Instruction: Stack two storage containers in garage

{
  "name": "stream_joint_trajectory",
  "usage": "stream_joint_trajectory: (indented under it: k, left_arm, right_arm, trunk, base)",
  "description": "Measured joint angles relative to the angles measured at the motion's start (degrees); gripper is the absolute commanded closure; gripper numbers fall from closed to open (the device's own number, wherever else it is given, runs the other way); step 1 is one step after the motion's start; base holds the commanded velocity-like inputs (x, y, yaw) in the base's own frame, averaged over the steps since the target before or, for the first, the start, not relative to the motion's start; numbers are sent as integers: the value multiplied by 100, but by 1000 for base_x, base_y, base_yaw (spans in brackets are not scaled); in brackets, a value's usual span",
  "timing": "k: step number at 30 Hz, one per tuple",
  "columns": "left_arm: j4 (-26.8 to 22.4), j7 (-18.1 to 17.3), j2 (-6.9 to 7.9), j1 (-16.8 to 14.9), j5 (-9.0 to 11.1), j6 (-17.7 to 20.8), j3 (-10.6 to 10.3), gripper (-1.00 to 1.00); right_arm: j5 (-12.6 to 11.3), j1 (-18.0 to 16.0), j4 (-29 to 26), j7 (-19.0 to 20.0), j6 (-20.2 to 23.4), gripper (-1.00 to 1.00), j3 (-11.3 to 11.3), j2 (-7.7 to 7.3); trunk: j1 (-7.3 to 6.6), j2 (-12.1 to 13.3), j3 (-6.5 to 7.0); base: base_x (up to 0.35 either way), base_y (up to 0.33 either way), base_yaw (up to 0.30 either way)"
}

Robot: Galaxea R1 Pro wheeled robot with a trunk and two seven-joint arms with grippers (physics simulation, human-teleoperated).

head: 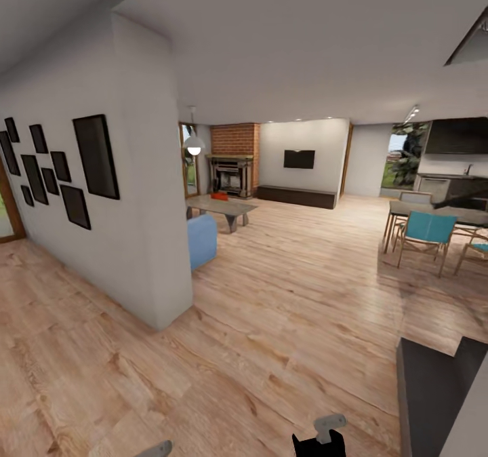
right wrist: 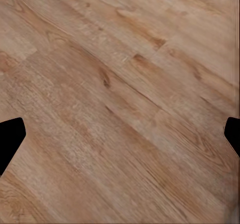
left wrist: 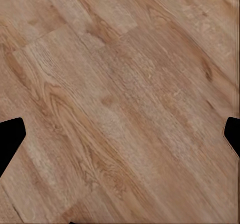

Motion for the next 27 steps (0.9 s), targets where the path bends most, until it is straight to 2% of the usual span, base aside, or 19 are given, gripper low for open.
stream_joint_trajectory:
  k: [12, 27]
  left_arm:
    - [0, 3, 0, 0, 2, 0, 0, -100]
    - [3, 3, 0, 1, 9, -8, 1, -100]
  right_arm:
    - [-1, -1, 1, 0, -3, -100, 0, 0]
    - [-6, -1, 2, -8, 1, -100, -8, 1]
  trunk:
    - [0, 0, 0]
    - [4, 1, -61]
  base:
    - [314, 0, -244]
    - [18, 0, -39]
